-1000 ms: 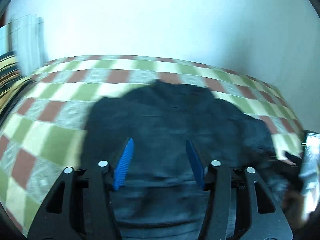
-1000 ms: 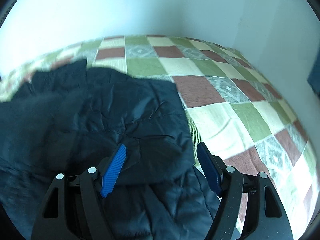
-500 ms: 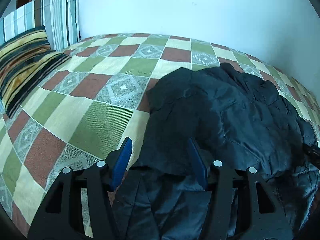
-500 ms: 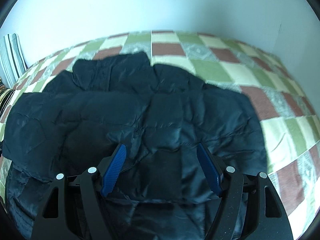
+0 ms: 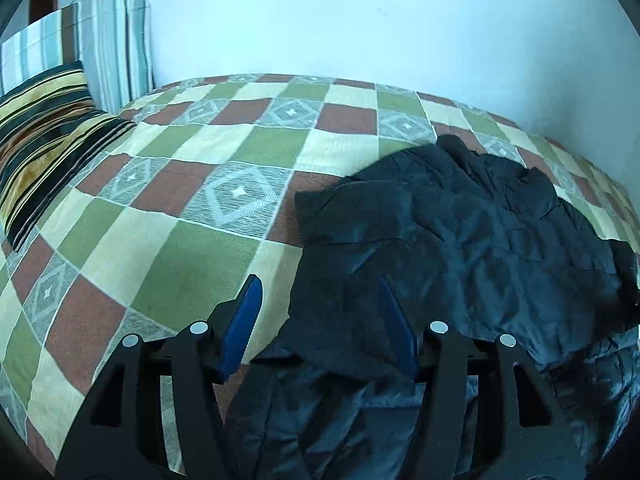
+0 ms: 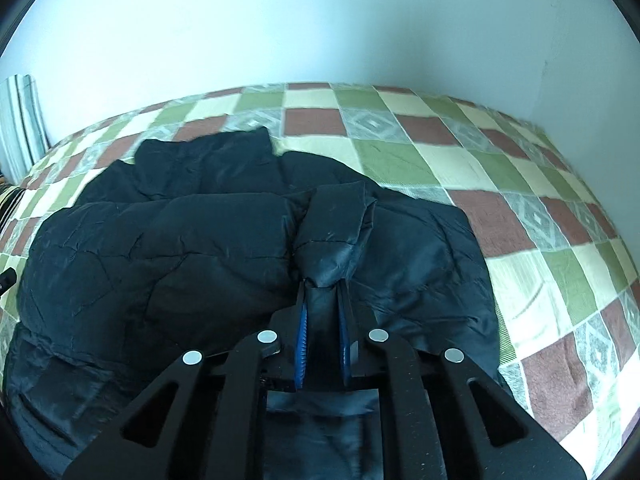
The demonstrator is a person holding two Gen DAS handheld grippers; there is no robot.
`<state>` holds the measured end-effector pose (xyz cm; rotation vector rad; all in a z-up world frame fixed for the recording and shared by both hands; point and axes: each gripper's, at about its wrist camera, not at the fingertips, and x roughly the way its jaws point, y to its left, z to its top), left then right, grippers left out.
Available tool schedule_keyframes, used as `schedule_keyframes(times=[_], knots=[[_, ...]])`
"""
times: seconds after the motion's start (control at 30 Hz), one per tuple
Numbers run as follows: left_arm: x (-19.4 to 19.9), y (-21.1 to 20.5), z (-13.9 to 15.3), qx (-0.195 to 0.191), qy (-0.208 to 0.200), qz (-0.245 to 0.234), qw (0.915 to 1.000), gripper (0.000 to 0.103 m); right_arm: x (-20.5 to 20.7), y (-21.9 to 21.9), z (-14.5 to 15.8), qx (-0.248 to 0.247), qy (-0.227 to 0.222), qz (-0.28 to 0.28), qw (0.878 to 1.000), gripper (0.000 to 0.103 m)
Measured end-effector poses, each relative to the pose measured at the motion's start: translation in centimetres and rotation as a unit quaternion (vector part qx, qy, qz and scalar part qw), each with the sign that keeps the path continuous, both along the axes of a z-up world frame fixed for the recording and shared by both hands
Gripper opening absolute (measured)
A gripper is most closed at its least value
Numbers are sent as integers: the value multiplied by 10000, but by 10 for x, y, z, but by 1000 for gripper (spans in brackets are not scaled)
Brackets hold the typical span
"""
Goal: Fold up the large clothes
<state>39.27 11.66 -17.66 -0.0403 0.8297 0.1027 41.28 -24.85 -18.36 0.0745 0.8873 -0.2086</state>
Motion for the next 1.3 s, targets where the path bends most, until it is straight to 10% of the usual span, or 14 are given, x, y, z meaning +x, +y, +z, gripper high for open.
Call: schedule_keyframes(times=[0.37,0.57,0.77,1.3], knots=[[25,-9,-54,259,781,-129,9965,67,9,-14,-53,282,550,95,9980,16],[3,-17,-15,493,274,-92,9984,65,-4,-9,-20,87,240,-57,9997,42],[12,-54,17,-49,-73,-610,9981,65,16,17,7,355,-84,281,9989,46],[50,-106,-59,675,621,-813,9925,68,54,47,-51,54,376,574,9976,51]])
